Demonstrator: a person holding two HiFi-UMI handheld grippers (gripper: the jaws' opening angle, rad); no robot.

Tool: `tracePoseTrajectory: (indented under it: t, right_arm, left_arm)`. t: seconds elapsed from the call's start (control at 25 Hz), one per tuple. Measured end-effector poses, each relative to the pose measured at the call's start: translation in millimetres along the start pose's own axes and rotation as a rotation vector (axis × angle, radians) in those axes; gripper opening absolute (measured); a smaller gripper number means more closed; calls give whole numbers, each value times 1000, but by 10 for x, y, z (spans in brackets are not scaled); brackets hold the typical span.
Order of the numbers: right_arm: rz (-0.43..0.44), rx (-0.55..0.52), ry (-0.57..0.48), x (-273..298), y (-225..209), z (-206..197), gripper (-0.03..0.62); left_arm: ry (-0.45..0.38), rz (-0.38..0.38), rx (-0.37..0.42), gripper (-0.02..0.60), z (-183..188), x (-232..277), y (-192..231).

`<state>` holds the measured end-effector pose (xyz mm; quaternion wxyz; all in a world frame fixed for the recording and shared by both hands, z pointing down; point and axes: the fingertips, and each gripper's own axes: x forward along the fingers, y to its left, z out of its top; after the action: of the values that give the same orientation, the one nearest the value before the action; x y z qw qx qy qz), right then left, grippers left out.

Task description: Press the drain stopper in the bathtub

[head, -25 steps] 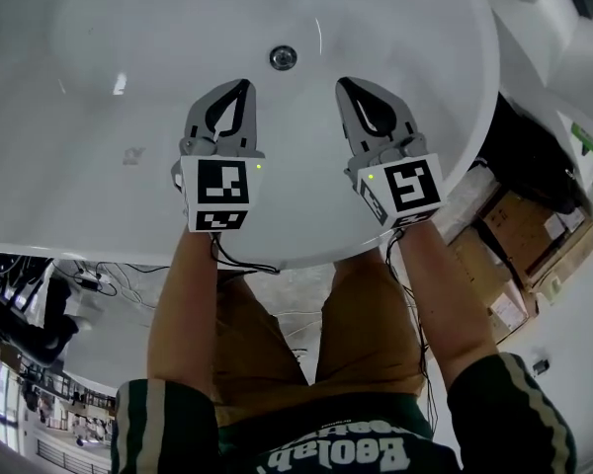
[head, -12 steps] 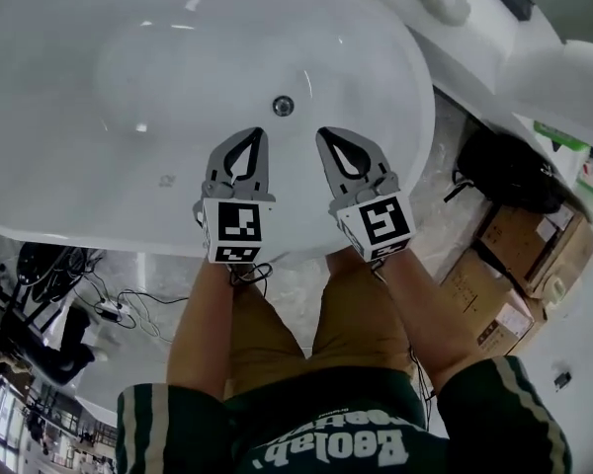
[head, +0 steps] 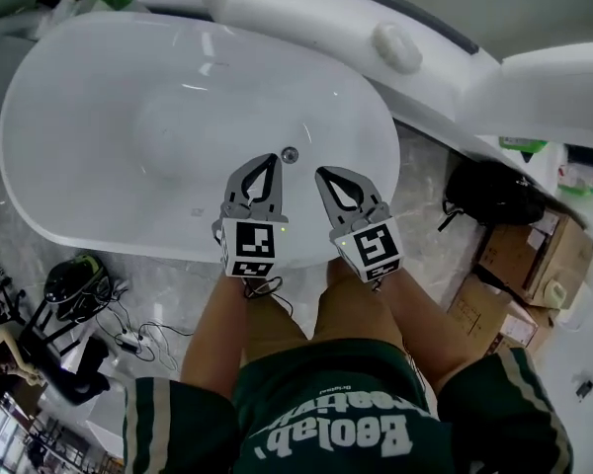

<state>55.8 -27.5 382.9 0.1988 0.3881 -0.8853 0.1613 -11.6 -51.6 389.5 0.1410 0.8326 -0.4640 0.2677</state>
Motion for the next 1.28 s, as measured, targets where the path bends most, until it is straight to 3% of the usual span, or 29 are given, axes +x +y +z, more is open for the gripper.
tracePoseTrajectory:
  t: [0.36, 0.64, 0.92, 1.28]
  right_arm:
    - [15, -75, -59, -359, 111, 837, 9]
    - [43, -134, -75, -593, 242, 1250, 9]
    - [61, -156, -126, -823, 362, 1713, 10]
    - [66, -236, -262, -1073, 439, 2315, 10]
  left_arm:
    - [-39, 1, 34, 6, 614, -518, -105]
    - [-99, 23, 32, 6, 1119, -828, -47]
    - [-165, -6, 76, 6, 1594, -1110, -48]
    - [-273, -37, 141, 6, 2073, -1514, -105]
